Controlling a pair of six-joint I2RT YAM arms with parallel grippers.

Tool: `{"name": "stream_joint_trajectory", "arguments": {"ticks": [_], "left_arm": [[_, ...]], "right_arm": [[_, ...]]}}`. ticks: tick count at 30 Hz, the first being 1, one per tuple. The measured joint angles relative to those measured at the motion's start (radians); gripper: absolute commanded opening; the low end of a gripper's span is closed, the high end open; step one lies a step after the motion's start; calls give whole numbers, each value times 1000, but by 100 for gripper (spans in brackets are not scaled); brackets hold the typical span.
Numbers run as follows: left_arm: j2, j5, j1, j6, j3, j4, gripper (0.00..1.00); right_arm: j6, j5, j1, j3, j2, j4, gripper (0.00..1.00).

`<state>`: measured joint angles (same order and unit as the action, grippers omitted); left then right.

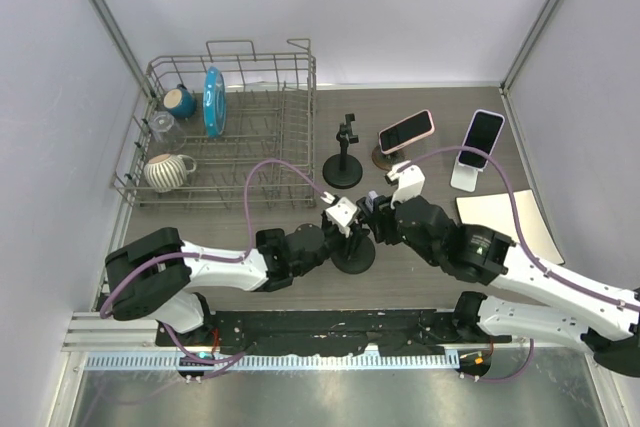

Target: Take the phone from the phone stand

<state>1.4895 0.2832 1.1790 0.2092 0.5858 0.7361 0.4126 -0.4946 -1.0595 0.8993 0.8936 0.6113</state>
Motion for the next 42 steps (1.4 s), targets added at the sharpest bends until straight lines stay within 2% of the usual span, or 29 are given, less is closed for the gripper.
{"name": "stream_joint_trajectory", "arguments": {"ticks": [6,18,24,26,27,28,29,34,42], "left_arm": [[-2,32,9,52,-7,9,0],[-12,56,11,105,-13,9,0],[-12,61,11,119,-13,13,0],[-12,64,11,125,-13,14,0],[-12,64,11,125,-13,14,0],[-12,67,11,126,-13,15,0],[-13,72,11,127,-14,15,0],[-13,91,14,125,-14,14,0],[-13,153,40,97,-6,-10,0]], "right_arm": [[-48,-23,0,-184,-125,-255,48],[-175,-91,-8,-411,-201,-681,42],[-231,-111,-10,-448,-163,-823,32],[-246,-114,-11,-448,-140,-851,23],[-254,-115,-11,-448,-131,-858,16],[-265,-119,-12,-448,-120,-867,4],[-279,-127,-11,-447,-114,-872,1],[-277,-132,-11,-407,-100,-803,1],[-163,-141,-37,-141,28,-365,1]]}}
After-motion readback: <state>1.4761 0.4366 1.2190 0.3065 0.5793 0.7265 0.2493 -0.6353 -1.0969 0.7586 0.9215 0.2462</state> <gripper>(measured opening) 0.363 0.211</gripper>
